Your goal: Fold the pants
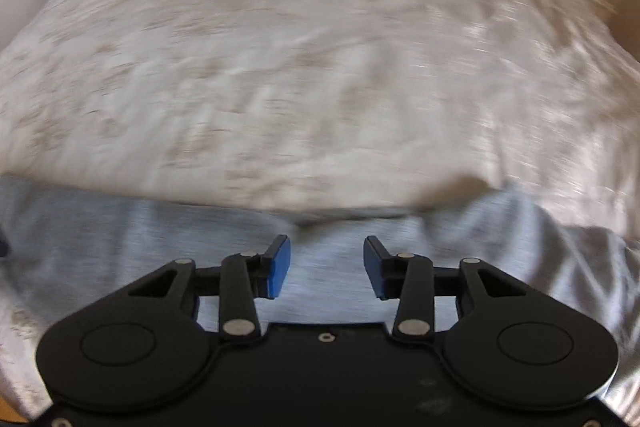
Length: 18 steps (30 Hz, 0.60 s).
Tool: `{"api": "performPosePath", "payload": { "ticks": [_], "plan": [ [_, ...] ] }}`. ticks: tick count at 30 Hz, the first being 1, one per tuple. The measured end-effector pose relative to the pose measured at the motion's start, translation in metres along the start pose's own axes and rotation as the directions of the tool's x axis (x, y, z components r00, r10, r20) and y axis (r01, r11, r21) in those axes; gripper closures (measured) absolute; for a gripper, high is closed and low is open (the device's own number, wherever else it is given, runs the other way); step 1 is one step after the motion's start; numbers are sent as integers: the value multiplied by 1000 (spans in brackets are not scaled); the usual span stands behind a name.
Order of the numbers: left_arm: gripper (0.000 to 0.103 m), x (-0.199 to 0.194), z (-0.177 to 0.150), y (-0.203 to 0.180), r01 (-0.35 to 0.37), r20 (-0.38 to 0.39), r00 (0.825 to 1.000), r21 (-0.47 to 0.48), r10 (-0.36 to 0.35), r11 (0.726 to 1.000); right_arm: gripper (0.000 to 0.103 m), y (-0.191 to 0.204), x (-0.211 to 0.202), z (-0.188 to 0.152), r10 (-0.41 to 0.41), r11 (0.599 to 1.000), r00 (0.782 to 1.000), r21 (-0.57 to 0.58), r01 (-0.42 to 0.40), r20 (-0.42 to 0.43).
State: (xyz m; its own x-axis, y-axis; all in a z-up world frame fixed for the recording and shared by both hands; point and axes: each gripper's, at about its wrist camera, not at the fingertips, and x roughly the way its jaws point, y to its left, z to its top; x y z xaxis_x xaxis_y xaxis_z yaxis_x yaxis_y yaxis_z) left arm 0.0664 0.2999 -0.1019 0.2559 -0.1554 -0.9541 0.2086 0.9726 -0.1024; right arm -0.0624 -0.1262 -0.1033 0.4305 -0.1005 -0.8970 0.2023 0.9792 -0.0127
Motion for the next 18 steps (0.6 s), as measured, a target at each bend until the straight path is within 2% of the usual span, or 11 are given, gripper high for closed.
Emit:
{"api": "performPosePath", "payload": {
  "ticks": [5,13,18],
  "plan": [
    [74,-7,12,-64,91,27,995,45,-93,995,57,-45,12,3,-55,997,998,59,54,18],
    [74,13,-5,-189,209,-25,978,91,-207,974,55,-119,36,18,-23,995,999,98,20,33],
    [74,36,-15,-244,217,-60,975,93,-212,972,48,-150,53,47,16,988,1000,151,-17,8]
  ]
}}
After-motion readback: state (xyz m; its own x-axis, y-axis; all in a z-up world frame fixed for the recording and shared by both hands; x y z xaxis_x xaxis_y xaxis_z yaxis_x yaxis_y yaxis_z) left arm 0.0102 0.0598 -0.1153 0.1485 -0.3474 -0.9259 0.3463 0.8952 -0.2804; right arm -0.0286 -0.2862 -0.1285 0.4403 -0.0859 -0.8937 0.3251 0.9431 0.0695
